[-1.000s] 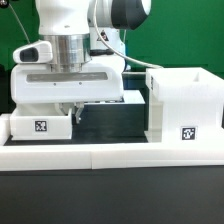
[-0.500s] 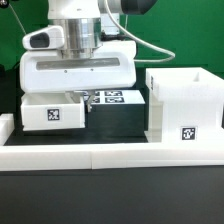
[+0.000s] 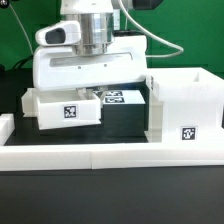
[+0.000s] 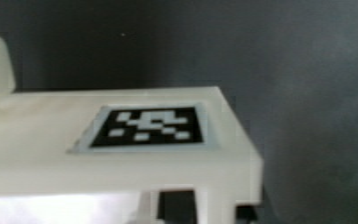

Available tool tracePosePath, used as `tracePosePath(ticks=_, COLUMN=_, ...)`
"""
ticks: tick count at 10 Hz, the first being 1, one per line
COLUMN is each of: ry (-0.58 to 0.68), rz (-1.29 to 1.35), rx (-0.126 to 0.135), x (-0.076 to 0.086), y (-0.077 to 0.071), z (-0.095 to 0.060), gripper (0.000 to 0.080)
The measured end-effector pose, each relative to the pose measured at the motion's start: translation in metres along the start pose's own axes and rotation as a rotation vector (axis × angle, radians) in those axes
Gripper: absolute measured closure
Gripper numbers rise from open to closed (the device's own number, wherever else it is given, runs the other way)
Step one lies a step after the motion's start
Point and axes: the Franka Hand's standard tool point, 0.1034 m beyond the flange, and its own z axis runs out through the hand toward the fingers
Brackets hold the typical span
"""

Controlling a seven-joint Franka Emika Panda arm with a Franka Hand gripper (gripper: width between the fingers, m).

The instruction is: Assemble drawer

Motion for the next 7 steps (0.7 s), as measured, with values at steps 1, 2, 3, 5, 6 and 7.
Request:
tracePosePath(ticks=1, ry=0.0, rz=-0.026, rx=-0.001, x=-0.0001, y=0.0002, z=0.0, gripper=0.0758)
tracePosePath(ticks=2, ry=-0.001, rz=-0.081, rx=-0.001, x=-0.0004, y=0.001, z=0.0001, gripper=0.0758)
tracePosePath(ticks=3, ry=-0.002, rz=-0.162, rx=-0.003, x=-0.0007, y=0.0017, z=0.0002, gripper=0.0758)
tracePosePath(ticks=5, ry=-0.005, rz=-0.254, rx=-0.006, x=-0.001, y=0.0025, z=0.0005, gripper=0.0758)
tracePosePath(ticks=6, ry=-0.014, rz=-0.355, rx=-0.012, x=-0.001, y=0.0004, z=0.0025, gripper=0.0758)
tracePosePath(ticks=7, ry=-0.02, rz=-0.409, rx=-0.011, x=-0.001, y=-0.0037, z=0.0052, gripper=0.0758)
